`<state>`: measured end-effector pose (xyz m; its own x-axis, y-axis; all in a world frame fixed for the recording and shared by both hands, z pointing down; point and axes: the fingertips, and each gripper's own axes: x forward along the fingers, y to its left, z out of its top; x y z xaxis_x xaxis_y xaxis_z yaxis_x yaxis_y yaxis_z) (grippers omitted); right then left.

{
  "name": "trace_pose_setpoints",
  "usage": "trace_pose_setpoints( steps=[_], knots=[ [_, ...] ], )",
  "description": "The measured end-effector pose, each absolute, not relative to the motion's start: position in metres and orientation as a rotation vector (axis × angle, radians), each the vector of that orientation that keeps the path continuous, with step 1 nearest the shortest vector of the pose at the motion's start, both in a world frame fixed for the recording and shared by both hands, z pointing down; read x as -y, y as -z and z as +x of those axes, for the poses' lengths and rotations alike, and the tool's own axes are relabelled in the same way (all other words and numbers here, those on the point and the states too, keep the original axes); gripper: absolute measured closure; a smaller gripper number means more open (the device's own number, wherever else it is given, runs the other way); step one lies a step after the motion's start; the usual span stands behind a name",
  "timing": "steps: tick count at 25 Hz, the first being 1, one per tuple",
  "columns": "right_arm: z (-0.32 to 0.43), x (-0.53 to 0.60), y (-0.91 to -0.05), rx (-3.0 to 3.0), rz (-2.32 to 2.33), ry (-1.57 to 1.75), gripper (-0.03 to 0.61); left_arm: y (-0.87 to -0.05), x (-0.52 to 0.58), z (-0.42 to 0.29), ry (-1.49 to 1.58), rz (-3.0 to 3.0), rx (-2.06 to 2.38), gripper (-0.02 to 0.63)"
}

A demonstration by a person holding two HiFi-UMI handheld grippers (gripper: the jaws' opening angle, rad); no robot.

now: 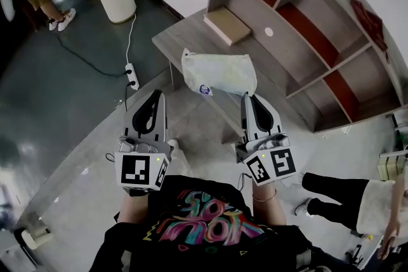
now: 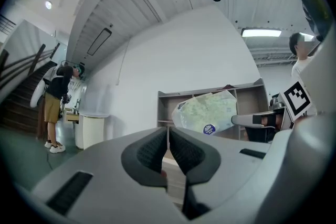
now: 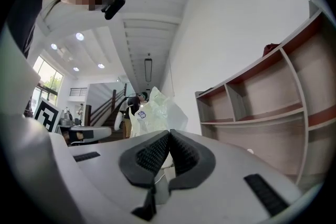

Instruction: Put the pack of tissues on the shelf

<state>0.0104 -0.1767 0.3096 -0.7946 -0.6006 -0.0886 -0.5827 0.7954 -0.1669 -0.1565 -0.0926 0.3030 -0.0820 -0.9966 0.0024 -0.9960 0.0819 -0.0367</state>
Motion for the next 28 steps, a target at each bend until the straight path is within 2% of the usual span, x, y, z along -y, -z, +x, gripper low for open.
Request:
trace_pose_setpoints(
  steps=[5, 28],
  knots=[
    [0.067, 0.125, -0.3, -2.811, -1.004, 0.166, 0.563, -0.291, 0.052, -0.102, 0.031, -2.16, -2.214, 0.581],
    [0.054, 0.127, -0.318, -2.688, -1.282, 0.061, 0.563, -0.319, 0.078, -0.137, -0.018, -2.328, -2.001, 0.581]
  ],
)
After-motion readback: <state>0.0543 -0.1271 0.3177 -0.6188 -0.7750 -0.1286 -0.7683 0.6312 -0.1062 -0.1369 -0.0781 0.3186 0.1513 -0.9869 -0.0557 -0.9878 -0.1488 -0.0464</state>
